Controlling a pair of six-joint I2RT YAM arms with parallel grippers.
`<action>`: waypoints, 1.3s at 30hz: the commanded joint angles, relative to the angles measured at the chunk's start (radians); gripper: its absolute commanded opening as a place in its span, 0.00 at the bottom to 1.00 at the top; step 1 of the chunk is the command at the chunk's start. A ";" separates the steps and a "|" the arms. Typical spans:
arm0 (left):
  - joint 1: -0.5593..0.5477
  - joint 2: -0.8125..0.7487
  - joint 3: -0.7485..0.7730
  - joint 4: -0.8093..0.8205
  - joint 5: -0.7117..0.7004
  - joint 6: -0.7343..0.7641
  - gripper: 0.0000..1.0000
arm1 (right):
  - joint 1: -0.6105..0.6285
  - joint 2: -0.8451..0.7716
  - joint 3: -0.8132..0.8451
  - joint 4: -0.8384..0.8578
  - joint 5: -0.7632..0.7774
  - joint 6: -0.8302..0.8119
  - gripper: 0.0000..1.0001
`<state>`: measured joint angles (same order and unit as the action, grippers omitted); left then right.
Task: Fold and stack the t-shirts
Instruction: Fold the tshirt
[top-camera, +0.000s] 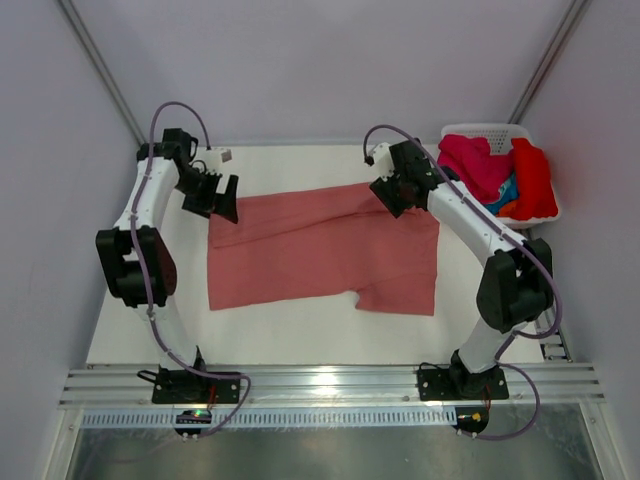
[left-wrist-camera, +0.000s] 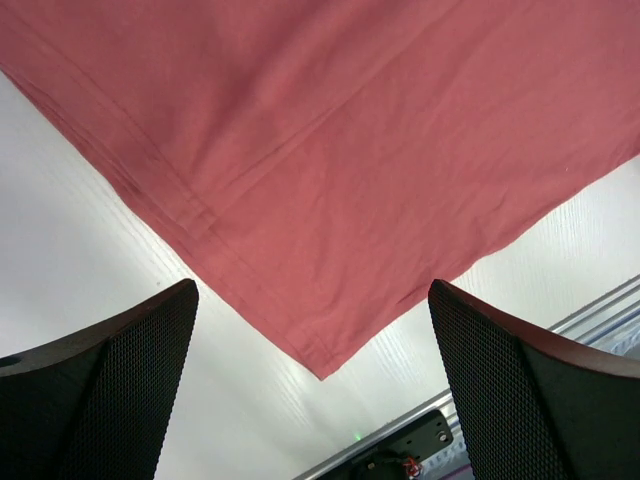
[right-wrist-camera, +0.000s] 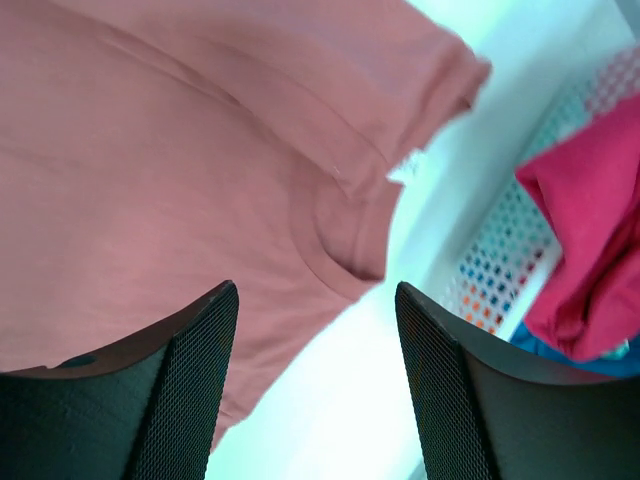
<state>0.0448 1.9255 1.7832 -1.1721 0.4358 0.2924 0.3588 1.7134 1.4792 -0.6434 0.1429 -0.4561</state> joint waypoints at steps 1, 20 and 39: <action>0.000 -0.028 -0.077 0.066 -0.045 -0.011 0.99 | 0.000 -0.017 -0.069 0.094 0.209 0.002 0.68; 0.001 -0.247 -0.246 0.057 -0.075 -0.046 0.99 | -0.027 -0.314 -0.370 0.048 -0.128 -0.099 0.68; -0.180 -0.829 -0.861 0.351 -0.292 0.154 0.99 | -0.029 -0.739 -0.869 0.057 -0.063 -0.291 0.68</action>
<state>-0.1284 1.1435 0.9653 -0.9360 0.2276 0.4286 0.3317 0.9874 0.6418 -0.6487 0.0105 -0.7467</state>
